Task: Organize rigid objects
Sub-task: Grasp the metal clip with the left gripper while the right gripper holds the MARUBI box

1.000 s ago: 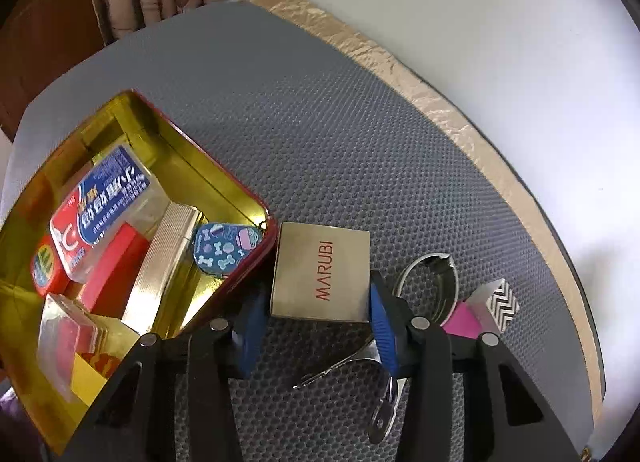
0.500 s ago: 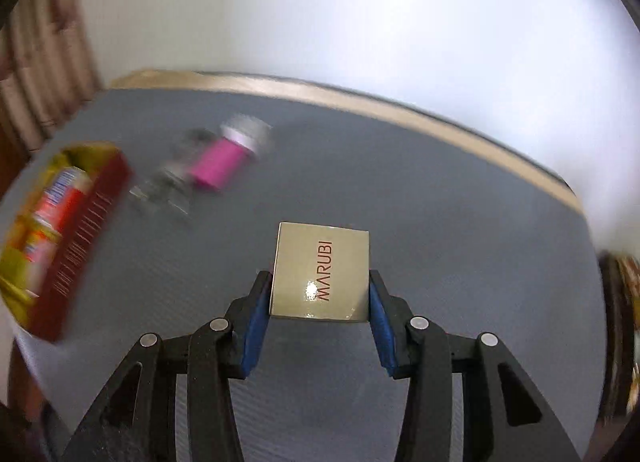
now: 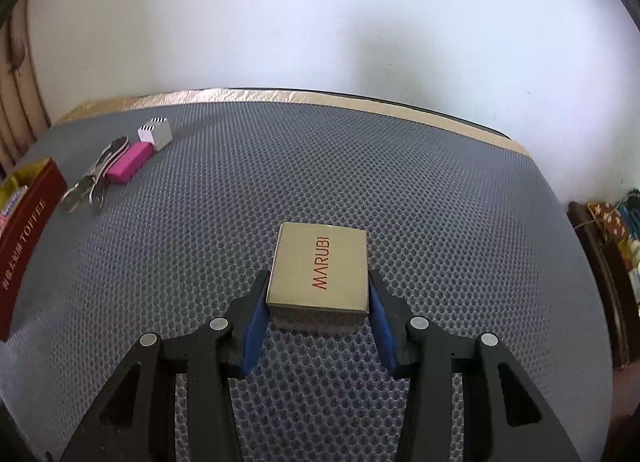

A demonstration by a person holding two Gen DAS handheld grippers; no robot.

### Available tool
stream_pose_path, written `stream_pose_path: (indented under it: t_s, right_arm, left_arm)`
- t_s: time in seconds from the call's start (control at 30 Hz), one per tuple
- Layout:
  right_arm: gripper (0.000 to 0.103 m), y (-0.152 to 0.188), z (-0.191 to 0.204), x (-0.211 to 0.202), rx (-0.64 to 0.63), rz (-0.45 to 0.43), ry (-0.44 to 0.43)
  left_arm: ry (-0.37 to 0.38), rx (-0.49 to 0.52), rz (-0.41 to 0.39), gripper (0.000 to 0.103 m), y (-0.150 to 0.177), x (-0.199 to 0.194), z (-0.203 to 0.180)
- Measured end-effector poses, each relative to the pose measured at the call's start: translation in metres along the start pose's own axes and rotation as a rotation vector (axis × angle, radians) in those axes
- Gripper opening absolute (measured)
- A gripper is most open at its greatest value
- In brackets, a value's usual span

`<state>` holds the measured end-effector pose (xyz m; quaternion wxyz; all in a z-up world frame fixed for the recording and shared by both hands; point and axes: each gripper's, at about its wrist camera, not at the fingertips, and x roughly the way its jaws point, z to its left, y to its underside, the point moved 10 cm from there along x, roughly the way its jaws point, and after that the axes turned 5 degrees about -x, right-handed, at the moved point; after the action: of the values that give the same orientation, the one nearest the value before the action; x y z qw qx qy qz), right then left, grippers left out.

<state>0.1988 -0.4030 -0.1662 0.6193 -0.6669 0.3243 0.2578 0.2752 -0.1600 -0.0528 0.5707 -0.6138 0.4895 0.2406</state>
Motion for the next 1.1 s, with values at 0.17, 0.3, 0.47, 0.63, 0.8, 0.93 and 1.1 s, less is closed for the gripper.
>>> stream_pose_path:
  t_s: [0.17, 0.3, 0.47, 0.63, 0.8, 0.93, 1.1]
  right_arm:
    - [0.041, 0.000, 0.000, 0.004, 0.014, -0.022, -0.011]
    - [0.041, 0.000, 0.001, 0.004, 0.014, -0.025, -0.027]
    - [0.041, 0.000, 0.002, 0.004, 0.026, -0.027, -0.059]
    - [0.041, 0.001, 0.002, 0.003, 0.033, -0.029, -0.075]
    - [0.041, 0.002, 0.001, 0.003, 0.042, -0.030, -0.086]
    - [0.042, 0.002, 0.001, 0.003, 0.043, -0.029, -0.088]
    - [0.042, 0.002, 0.001, 0.004, 0.044, -0.023, -0.091]
  left_arm:
    - [-0.039, -0.030, 0.117, 0.065, -0.025, 0.066, 0.008]
    - [-0.069, -0.065, 0.157, 0.065, -0.036, 0.093, 0.021]
    - [-0.078, -0.043, 0.228, 0.065, -0.034, 0.123, 0.020]
    - [-0.102, -0.011, 0.264, 0.065, -0.034, 0.140, 0.021]
    - [-0.068, -0.039, 0.319, 0.065, -0.031, 0.160, 0.031]
    - [-0.043, -0.062, 0.325, 0.065, -0.036, 0.167, 0.036]
    - [-0.040, -0.029, 0.285, 0.051, -0.042, 0.165, 0.041]
